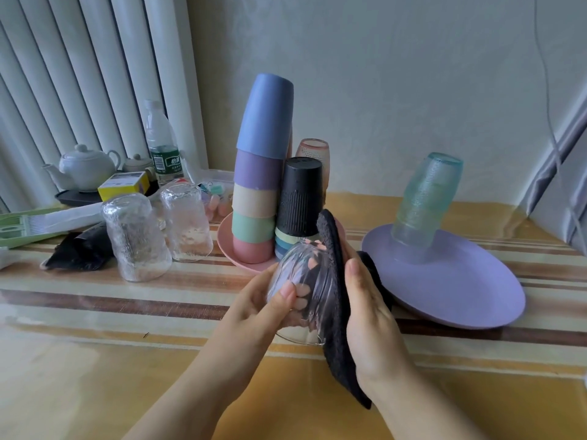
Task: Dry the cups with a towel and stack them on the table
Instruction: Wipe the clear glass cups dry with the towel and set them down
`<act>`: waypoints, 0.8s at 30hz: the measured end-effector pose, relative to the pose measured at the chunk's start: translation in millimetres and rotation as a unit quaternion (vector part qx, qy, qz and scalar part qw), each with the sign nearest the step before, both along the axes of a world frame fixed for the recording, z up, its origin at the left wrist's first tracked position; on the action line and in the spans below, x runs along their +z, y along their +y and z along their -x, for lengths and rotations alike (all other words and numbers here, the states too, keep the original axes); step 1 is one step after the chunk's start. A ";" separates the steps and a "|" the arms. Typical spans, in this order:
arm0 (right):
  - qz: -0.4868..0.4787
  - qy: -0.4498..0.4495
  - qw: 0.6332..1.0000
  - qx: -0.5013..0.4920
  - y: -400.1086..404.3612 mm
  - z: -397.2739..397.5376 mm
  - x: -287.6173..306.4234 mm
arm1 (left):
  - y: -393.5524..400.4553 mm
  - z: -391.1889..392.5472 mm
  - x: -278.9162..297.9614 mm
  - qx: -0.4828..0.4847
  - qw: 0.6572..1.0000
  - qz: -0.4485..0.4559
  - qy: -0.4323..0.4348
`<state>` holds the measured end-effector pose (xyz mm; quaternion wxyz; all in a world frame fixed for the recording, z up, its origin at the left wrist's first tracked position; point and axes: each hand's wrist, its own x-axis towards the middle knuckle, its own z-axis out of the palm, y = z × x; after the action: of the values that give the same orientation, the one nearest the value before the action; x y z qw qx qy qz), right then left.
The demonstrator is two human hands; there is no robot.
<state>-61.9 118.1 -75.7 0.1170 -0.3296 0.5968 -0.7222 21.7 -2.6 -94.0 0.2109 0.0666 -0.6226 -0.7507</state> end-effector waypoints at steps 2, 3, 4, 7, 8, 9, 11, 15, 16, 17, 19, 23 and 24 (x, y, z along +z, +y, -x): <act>-0.017 -0.041 0.999 0.000 -0.4 0.2 -6.2 | 0.5 0.1 1.0 0.001 1.000 -0.012 0.010; -0.029 -0.059 0.998 0.016 -1.0 0.0 -9.9 | 0.8 0.7 2.4 0.003 1.000 -0.023 0.016; -0.038 -0.070 0.996 0.042 -1.6 -1.5 -13.1 | 0.8 1.2 4.3 0.005 0.999 -0.040 0.026; -0.090 -0.044 0.993 0.058 -4.9 -7.1 -16.9 | -1.4 3.3 7.6 0.013 0.992 -0.107 0.070; -0.098 -0.031 0.994 0.048 -5.4 -9.1 -17.2 | -2.3 3.4 8.7 0.016 0.989 -0.121 0.078; -0.093 -0.013 0.995 0.033 -5.6 -9.4 -18.3 | -3.3 2.9 9.1 0.022 0.989 -0.126 0.079; -0.065 0.026 0.997 0.021 -4.7 -11.5 -15.0 | -4.6 1.0 8.4 0.035 0.993 -0.092 0.059; -0.048 0.088 0.995 0.013 -1.6 -12.4 -6.2 | -3.9 -1.0 10.0 0.089 0.994 0.056 0.006; -0.045 0.111 0.993 -0.001 -2.6 -11.5 -6.3 | -2.9 -0.9 11.0 0.096 0.994 0.056 0.014; -0.043 0.139 0.989 -0.023 -4.5 -10.0 -8.8 | -2.4 -0.5 11.2 0.101 0.994 0.049 0.017; -0.053 0.213 0.973 -0.064 -8.8 -10.3 -16.0 | -0.5 -1.2 12.8 0.097 0.994 0.037 0.020; -0.086 0.288 0.950 -0.084 -13.6 -21.4 -20.6 | -1.5 -2.2 13.6 0.058 0.994 0.093 0.026; -0.093 0.293 0.948 -0.084 -13.8 -23.1 -19.7 | -3.4 -2.2 12.3 0.051 0.993 0.102 0.020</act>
<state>-38.8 104.2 -95.4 -0.0940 -0.4632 0.6949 -0.5419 23.9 -6.0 -81.8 0.2672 0.0616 -0.6870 -0.6729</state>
